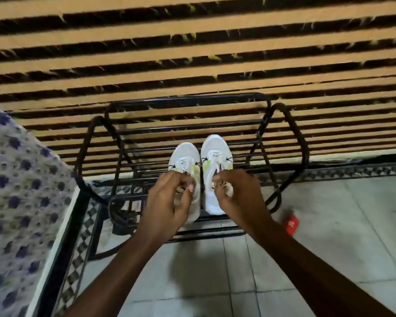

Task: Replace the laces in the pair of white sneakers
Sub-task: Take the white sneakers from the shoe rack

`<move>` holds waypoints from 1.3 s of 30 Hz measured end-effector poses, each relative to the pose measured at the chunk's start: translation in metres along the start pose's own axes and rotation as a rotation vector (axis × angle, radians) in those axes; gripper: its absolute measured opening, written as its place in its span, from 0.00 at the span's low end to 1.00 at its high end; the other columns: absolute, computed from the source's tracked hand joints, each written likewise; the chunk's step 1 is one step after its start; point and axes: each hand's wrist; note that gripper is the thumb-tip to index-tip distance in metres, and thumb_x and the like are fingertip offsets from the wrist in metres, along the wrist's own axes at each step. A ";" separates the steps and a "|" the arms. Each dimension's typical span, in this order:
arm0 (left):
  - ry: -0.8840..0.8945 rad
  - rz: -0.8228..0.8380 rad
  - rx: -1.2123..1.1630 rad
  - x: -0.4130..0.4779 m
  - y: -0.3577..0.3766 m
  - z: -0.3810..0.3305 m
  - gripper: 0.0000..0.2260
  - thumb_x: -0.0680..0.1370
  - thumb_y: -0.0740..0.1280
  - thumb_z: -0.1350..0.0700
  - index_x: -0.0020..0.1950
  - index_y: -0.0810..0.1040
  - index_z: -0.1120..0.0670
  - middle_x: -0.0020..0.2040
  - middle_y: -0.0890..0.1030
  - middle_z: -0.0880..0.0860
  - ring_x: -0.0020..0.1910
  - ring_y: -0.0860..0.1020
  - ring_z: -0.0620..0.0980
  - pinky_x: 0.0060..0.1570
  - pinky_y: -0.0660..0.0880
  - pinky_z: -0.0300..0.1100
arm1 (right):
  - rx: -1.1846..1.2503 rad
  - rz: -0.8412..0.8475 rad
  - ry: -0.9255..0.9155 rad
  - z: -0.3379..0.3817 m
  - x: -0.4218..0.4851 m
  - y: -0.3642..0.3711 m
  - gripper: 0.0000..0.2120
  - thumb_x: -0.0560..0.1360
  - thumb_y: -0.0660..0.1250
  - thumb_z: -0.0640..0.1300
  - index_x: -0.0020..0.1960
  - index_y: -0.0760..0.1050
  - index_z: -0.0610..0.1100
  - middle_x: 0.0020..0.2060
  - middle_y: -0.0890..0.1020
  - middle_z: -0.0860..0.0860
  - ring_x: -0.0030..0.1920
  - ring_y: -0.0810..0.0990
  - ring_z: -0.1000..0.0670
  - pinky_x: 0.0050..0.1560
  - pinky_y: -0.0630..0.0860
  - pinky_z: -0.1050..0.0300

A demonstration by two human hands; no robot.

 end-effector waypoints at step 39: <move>0.336 0.259 0.371 -0.131 0.036 -0.022 0.16 0.78 0.73 0.45 0.55 0.73 0.53 0.47 0.76 0.49 0.44 0.74 0.50 0.45 0.74 0.54 | -0.045 -0.085 -0.379 -0.039 -0.149 -0.010 0.08 0.69 0.76 0.50 0.39 0.80 0.47 0.30 0.78 0.56 0.34 0.74 0.59 0.34 0.72 0.56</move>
Point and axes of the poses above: each hand's wrist, its own x-axis towards the middle knuckle, its own y-axis out of the palm, z = x × y
